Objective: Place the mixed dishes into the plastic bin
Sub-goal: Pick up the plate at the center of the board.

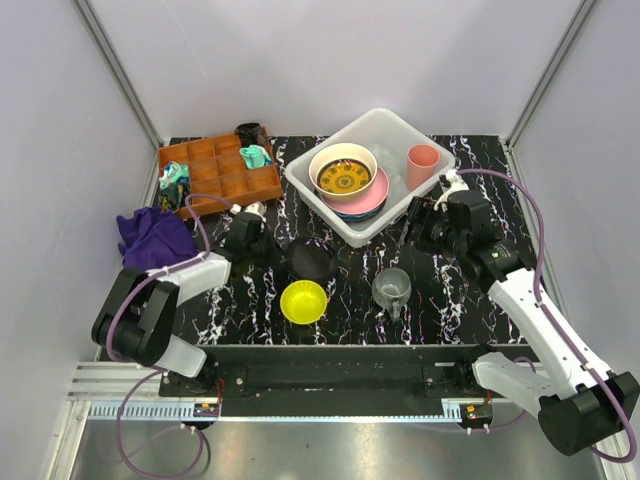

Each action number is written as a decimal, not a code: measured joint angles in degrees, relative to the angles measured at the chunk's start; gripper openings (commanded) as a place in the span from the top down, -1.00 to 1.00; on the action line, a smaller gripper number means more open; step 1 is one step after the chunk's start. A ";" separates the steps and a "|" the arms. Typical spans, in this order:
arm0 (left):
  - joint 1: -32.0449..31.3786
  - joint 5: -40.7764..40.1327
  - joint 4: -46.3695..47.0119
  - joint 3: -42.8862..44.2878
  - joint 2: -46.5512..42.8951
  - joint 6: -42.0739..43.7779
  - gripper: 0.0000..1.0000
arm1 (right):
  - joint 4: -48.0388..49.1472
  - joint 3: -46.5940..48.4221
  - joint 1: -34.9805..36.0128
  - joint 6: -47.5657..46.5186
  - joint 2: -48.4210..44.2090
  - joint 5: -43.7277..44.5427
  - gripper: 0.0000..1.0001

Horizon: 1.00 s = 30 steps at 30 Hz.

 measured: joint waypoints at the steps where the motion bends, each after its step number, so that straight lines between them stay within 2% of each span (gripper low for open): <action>1: 0.59 -0.48 -0.76 -0.22 -1.09 0.22 1.00 | 0.11 -0.07 0.00 0.09 0.09 0.00 -0.52; 10: 5.90 -1.49 -7.43 -1.05 -10.54 1.36 1.00 | 1.64 -0.15 0.02 0.44 3.72 -2.38 -0.57; 16: 6.82 -0.70 -10.82 -0.83 -17.44 1.31 1.00 | 2.99 -0.96 0.04 0.42 9.33 -7.08 -0.59; 30: 7.19 5.70 -18.27 2.82 -32.30 -0.52 1.00 | 11.98 -4.52 0.52 3.21 11.56 -19.34 -0.59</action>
